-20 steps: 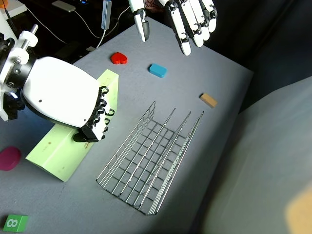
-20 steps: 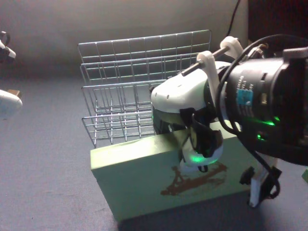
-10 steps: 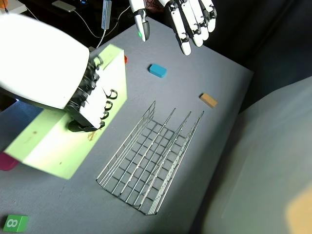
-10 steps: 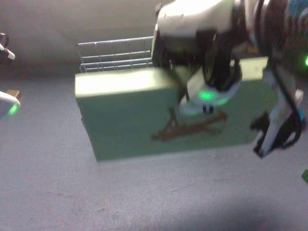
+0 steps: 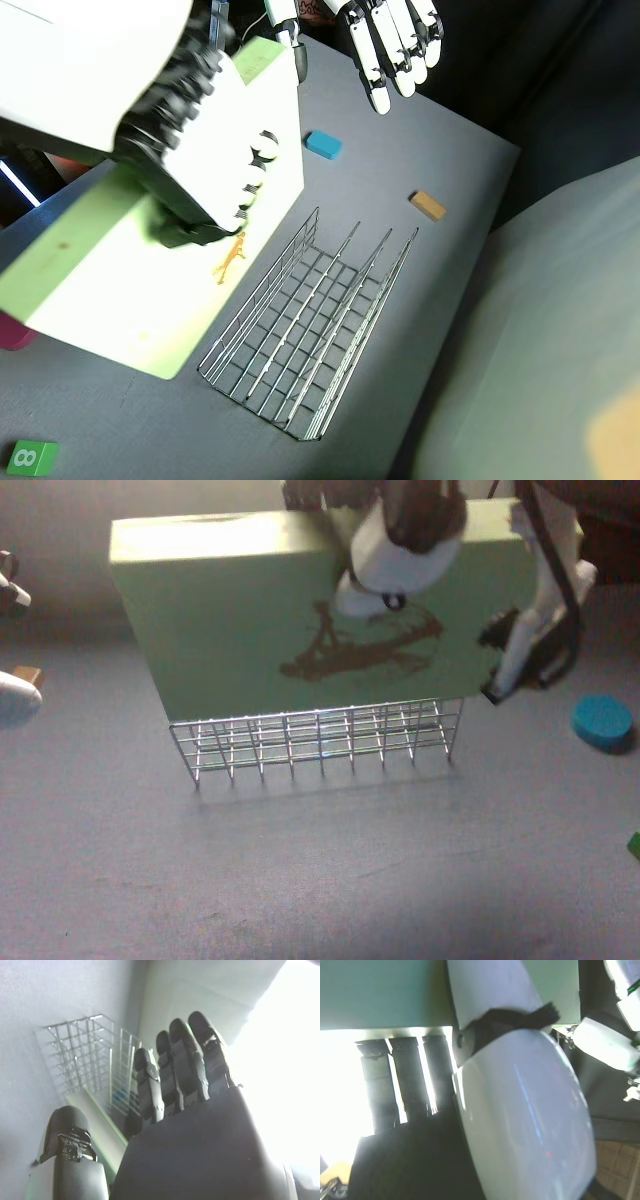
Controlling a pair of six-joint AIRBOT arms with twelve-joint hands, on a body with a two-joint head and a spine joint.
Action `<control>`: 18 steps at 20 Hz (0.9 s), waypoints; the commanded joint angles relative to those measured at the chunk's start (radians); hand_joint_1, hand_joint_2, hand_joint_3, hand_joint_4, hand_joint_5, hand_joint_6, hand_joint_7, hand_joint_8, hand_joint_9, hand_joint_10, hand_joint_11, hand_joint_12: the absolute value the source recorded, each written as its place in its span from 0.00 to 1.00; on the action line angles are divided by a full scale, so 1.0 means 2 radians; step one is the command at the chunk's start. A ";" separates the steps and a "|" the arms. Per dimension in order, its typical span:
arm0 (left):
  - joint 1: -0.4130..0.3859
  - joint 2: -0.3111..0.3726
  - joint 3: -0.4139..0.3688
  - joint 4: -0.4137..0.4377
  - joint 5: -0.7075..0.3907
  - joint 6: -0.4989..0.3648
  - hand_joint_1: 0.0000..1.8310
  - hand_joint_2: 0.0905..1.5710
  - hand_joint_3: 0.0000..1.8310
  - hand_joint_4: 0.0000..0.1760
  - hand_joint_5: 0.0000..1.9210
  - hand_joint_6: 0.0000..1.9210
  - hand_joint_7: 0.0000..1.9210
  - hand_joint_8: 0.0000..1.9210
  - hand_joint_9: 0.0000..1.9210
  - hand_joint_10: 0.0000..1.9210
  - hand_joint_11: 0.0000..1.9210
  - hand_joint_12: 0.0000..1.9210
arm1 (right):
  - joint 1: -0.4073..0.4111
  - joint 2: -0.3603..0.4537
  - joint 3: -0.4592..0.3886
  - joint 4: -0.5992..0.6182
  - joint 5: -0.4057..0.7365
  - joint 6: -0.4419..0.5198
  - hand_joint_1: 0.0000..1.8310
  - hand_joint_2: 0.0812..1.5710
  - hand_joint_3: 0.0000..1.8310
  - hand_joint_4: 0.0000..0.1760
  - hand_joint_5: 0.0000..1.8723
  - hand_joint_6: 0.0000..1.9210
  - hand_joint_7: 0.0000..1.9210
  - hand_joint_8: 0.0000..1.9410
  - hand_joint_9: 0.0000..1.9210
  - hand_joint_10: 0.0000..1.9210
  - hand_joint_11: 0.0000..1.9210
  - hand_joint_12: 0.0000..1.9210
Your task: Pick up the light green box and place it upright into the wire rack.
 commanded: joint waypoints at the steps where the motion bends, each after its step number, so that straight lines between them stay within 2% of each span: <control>1: -0.007 -0.001 -0.001 0.033 -0.027 0.001 0.10 0.74 0.00 0.46 0.19 0.00 0.16 0.00 0.16 0.00 0.00 0.35 | 0.003 -0.006 0.007 -0.044 0.026 -0.001 0.74 0.72 0.00 0.00 0.42 0.55 0.49 0.56 0.44 0.72 0.42 0.71; 7: -0.006 -0.001 -0.002 0.032 -0.029 0.001 0.10 0.74 0.00 0.46 0.19 0.00 0.16 0.00 0.16 0.00 0.00 0.36 | -0.022 -0.056 0.066 -0.055 0.031 0.002 0.74 0.72 0.00 0.00 0.41 0.56 0.50 0.55 0.44 0.72 0.42 0.70; 13: -0.002 -0.001 -0.006 0.025 -0.039 0.001 0.10 0.74 0.00 0.45 0.20 0.00 0.17 0.00 0.15 0.00 0.00 0.37 | -0.042 -0.079 0.098 -0.071 0.040 0.013 0.74 0.72 0.00 0.00 0.41 0.56 0.49 0.55 0.45 0.72 0.42 0.70; 18: -0.002 -0.002 -0.008 0.021 -0.042 0.000 0.10 0.74 0.00 0.45 0.20 0.00 0.17 0.00 0.15 0.00 0.00 0.38 | -0.062 -0.085 0.108 -0.071 0.048 0.014 0.74 0.72 0.00 0.00 0.42 0.56 0.49 0.54 0.45 0.71 0.42 0.70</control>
